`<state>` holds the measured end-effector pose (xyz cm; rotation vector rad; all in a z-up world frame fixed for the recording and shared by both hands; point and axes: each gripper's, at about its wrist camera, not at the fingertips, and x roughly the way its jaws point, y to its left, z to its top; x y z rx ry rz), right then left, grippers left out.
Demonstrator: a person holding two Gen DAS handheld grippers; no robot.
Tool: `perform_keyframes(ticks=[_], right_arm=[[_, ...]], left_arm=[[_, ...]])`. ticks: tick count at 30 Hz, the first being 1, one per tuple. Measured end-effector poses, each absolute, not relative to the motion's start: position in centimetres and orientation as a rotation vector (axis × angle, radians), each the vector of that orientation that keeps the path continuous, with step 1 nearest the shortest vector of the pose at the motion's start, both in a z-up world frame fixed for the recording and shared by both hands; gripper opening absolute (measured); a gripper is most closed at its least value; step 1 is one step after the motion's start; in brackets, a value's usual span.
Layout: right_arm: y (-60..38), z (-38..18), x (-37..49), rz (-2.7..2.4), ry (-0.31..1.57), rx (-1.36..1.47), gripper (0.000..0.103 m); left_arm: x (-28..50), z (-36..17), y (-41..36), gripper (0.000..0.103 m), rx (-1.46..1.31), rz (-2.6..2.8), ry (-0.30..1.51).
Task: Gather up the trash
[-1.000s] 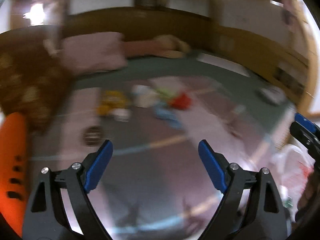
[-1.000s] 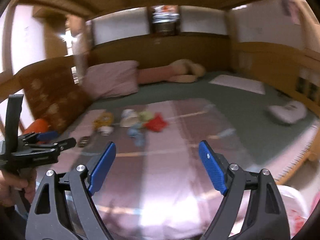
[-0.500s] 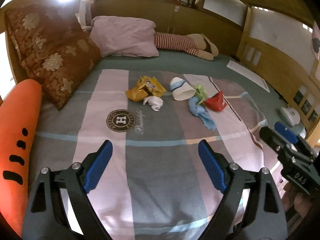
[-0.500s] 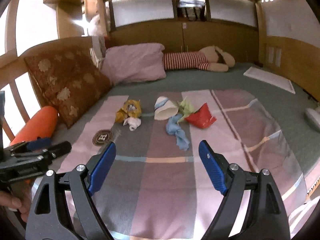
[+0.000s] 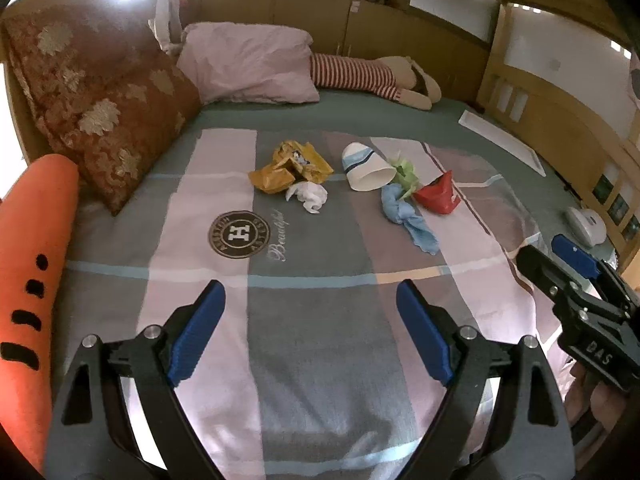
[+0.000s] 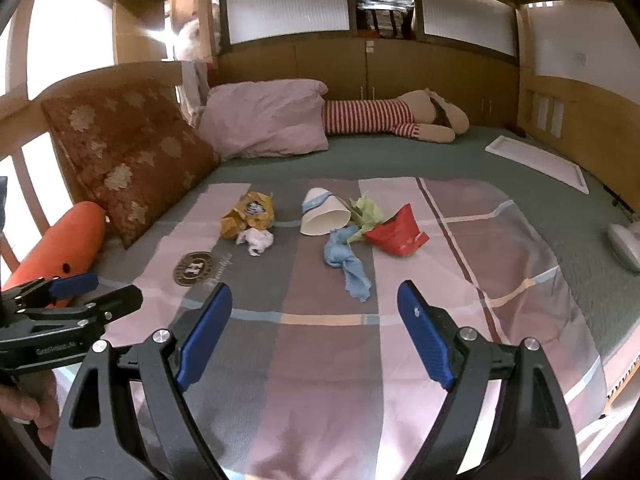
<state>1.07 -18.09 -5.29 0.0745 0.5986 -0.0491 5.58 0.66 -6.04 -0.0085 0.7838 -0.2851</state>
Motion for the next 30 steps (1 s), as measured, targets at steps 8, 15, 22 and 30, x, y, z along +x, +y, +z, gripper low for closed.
perform_keyframes(ticks=[8,15,22,30], right_arm=[[-20.4,-9.3,9.0,-0.101,0.743,0.097,0.083],[-22.2,-14.1,14.8,-0.155,0.837,0.104,0.076],[-22.9,-16.6,17.7,-0.149,0.868,0.113,0.057],[-21.8,-17.4,19.2,-0.097,0.896,0.101,0.022]], left_arm=[[11.8,-9.2,-2.5,0.085,0.062,-0.281,0.819],[19.0,-13.5,-3.9,0.077,0.052,-0.240,0.893],[24.7,-16.5,-5.8,0.068,0.056,-0.235,0.919],[29.2,-17.5,-5.9,0.028,-0.035,-0.274,0.957]])
